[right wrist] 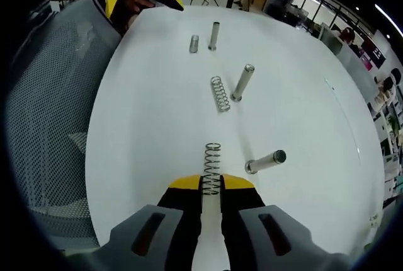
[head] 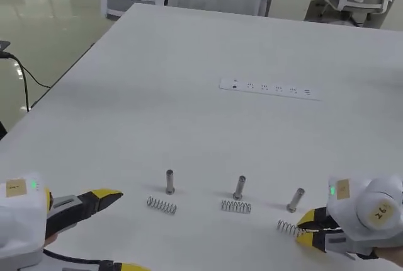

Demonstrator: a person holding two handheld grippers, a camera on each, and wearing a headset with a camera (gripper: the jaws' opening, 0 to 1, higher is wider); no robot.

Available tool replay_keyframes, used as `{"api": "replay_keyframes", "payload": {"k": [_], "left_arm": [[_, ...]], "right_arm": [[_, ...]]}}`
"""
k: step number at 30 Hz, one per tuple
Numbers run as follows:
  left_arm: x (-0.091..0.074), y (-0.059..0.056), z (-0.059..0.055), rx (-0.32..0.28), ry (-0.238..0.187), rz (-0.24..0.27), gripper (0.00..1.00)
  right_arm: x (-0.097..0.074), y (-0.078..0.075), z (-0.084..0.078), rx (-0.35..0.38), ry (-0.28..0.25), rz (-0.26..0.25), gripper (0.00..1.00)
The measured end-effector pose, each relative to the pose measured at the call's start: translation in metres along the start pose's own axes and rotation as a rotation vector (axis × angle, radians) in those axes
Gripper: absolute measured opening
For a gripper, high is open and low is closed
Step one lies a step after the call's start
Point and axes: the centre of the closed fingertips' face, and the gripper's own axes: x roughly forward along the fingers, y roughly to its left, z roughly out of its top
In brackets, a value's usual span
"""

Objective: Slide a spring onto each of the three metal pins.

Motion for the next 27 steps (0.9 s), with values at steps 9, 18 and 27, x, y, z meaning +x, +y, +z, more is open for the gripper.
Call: {"api": "replay_keyframes", "payload": {"k": [9, 18, 27], "left_arm": [[0.020, -0.009, 0.006, 0.036, 0.030, -0.075, 0.87], [0.029, -0.019, 0.005, 0.053, 0.060, -0.125, 0.84], [0.043, -0.023, 0.005, 0.070, 0.075, -0.168, 0.80]], "right_arm": [[-0.010, 0.006, 0.019, -0.039, -0.039, 0.007, 0.08], [-0.016, 0.013, 0.035, -0.090, -0.066, 0.021, 0.08], [-0.020, 0.024, 0.052, -0.132, -0.085, 0.032, 0.08]]}}
